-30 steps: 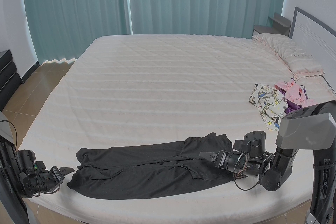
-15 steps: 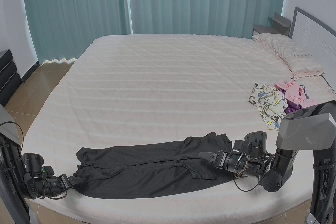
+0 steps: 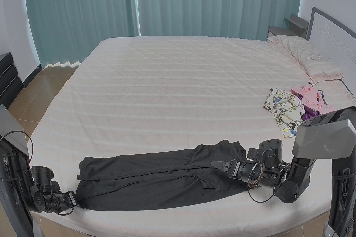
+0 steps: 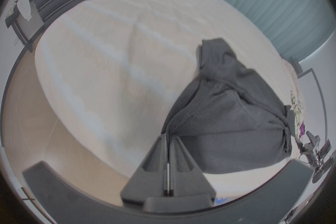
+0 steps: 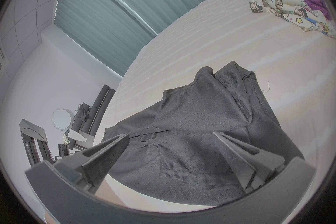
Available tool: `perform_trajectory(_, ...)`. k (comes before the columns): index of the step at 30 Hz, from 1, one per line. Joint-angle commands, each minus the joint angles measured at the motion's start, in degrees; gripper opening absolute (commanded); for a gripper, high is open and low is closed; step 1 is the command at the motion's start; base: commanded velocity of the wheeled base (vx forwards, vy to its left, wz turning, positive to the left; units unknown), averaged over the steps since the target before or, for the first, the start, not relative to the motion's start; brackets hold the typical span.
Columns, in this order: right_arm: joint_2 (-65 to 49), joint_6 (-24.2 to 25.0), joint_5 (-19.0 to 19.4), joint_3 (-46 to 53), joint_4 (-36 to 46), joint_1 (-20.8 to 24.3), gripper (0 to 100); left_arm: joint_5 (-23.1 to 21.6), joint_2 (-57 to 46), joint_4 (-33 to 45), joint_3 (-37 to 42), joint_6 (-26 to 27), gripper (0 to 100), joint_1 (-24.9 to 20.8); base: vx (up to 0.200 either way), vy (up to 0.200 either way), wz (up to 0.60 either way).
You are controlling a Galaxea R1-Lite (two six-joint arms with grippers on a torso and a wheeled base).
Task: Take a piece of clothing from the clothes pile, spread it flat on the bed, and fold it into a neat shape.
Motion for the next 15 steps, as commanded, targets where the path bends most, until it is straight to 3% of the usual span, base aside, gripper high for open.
perform_trajectory(1,0.2,0.0,0.0,0.0,0.0,-0.1,100,0.4,-2.6,5.2,0.9,1.2,0,0.0,0.000,0.000,0.00)
perform_trajectory(11,0.2,-0.4,0.0,0.1,0.0,0.1,100,2.0,-2.9,7.4,0.9,2.1,0,0.0,0.000,0.000,0.00)
perform_trajectory(12,0.2,-0.4,0.0,0.1,0.0,0.0,100,2.0,-2.9,7.4,0.9,2.0,100,0.0,0.000,0.000,0.00)
perform_trajectory(15,0.2,-0.4,0.0,0.1,0.0,0.0,100,2.2,-3.1,7.7,0.9,2.1,100,0.0,0.000,0.000,0.00)
